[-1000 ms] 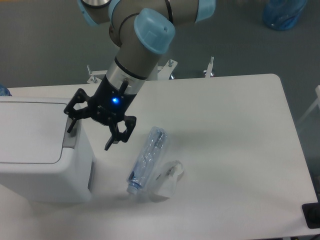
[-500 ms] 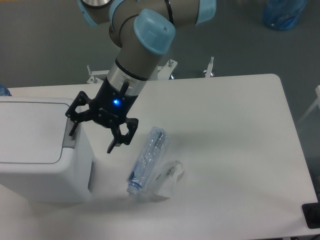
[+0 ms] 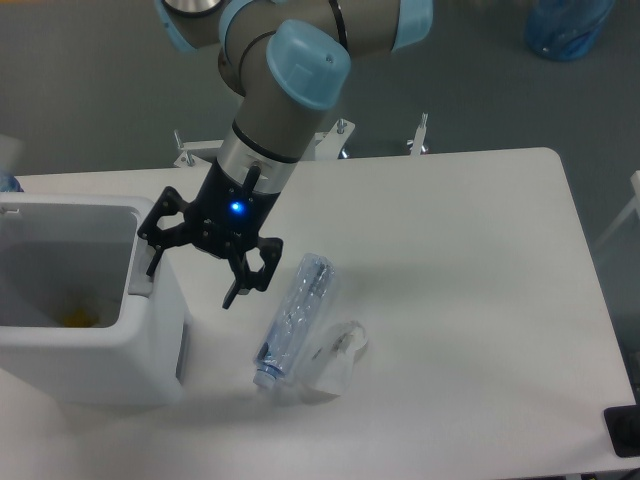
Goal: Open the trash can
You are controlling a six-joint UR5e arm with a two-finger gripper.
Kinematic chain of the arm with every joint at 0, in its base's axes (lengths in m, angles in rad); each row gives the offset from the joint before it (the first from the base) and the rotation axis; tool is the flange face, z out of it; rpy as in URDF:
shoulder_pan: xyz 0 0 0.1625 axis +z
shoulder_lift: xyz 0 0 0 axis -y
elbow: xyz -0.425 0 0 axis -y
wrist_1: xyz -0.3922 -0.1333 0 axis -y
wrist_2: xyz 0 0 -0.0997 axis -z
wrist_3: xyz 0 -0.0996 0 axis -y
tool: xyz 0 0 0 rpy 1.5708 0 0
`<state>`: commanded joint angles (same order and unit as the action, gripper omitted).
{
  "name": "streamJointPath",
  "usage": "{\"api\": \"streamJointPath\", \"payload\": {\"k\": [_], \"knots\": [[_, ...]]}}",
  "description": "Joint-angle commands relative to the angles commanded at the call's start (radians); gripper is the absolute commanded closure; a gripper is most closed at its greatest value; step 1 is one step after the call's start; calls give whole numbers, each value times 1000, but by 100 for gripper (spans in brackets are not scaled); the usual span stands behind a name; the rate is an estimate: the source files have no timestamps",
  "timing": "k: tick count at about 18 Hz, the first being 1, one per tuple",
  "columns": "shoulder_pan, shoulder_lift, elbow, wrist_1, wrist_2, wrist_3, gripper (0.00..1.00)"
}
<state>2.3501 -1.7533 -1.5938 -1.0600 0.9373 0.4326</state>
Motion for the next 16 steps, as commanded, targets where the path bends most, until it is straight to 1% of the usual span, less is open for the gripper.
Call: {"api": "streamJointPath", "payload": {"k": [4, 9, 10, 12, 14, 16], "knots": [[0, 8, 8, 0, 0, -2, 0], [8, -2, 77, -2, 3, -8, 0], [14, -3, 80, -2, 23, -11, 0], [37, -8, 80, 0, 110, 0, 0], [43, -21, 89, 2, 196, 20, 0], [55, -38, 106, 3, 262, 89, 0]]}}
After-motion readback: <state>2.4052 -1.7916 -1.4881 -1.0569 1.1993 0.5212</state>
